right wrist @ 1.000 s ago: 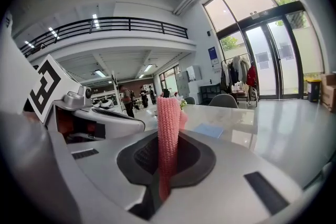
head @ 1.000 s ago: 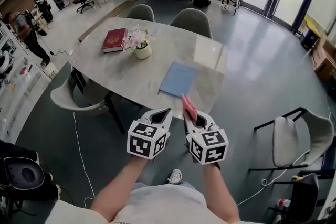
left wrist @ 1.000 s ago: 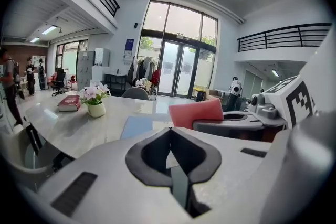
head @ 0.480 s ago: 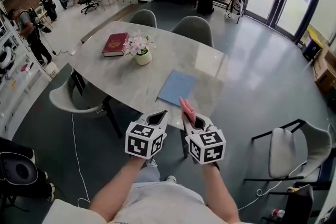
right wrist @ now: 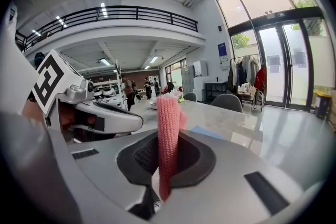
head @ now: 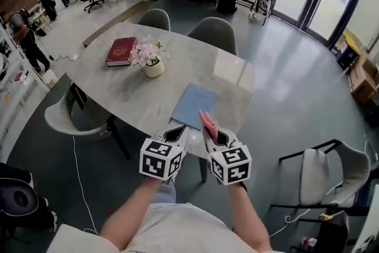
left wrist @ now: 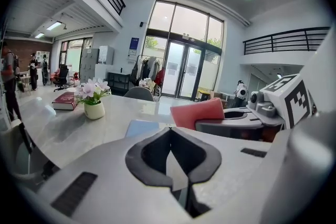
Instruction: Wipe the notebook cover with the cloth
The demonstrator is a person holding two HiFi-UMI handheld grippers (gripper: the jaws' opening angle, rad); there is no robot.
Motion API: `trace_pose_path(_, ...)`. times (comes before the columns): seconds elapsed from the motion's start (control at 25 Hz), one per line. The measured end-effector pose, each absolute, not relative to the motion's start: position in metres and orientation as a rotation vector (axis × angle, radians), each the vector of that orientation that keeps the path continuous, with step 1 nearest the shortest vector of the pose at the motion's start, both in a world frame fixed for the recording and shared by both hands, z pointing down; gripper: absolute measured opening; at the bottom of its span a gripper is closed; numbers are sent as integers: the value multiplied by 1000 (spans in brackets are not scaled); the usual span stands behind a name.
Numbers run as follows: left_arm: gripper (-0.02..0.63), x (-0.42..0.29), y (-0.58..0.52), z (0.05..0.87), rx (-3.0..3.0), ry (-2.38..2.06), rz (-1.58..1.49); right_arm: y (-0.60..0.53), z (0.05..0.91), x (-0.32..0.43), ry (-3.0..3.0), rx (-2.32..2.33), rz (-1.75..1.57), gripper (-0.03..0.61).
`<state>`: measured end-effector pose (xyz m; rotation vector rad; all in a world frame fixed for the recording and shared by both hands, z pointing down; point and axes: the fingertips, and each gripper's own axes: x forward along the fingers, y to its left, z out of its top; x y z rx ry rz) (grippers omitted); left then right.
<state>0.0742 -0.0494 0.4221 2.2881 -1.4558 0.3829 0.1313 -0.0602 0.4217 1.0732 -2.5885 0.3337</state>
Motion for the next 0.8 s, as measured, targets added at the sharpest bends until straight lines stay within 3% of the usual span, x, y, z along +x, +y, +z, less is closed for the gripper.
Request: trace_pose_path(0.8,8,36,-188,468,2334,-1243,420,-213,478,111,-2321,1081,252,14)
